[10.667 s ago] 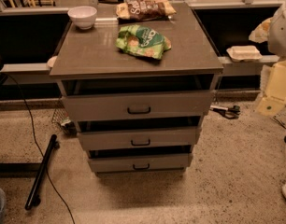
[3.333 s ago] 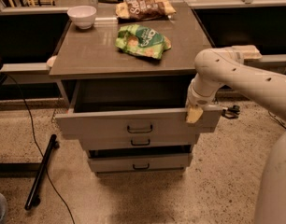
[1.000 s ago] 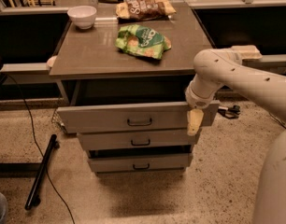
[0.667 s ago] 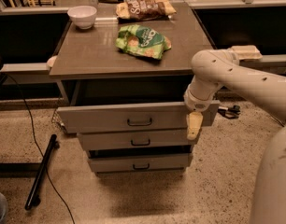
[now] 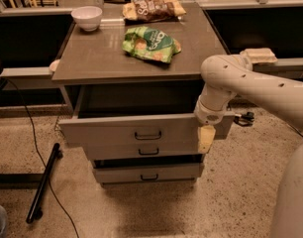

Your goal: Open top drawer

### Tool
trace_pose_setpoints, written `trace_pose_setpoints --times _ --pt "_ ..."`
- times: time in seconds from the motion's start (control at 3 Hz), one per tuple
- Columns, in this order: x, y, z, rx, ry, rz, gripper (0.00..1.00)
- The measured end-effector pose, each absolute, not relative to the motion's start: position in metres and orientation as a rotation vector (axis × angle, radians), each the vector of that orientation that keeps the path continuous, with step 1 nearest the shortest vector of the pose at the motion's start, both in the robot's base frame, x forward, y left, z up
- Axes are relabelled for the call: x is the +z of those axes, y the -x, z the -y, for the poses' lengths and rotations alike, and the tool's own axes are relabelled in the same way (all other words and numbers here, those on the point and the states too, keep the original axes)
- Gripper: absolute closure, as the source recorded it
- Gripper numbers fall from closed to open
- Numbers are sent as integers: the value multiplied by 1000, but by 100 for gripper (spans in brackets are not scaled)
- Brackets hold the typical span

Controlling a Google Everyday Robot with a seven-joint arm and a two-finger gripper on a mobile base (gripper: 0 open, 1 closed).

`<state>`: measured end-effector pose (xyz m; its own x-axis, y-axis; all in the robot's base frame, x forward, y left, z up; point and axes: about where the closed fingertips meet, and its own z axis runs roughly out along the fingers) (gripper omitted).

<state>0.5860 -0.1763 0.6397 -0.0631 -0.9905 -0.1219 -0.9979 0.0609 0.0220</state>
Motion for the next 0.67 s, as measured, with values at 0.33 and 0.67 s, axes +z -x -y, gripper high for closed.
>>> trace_pose_setpoints --times 0.33,0.67 --pt "640 -570 176 184 2102 -2247 41" --pt "643 -554 173 207 2106 -2258 64"
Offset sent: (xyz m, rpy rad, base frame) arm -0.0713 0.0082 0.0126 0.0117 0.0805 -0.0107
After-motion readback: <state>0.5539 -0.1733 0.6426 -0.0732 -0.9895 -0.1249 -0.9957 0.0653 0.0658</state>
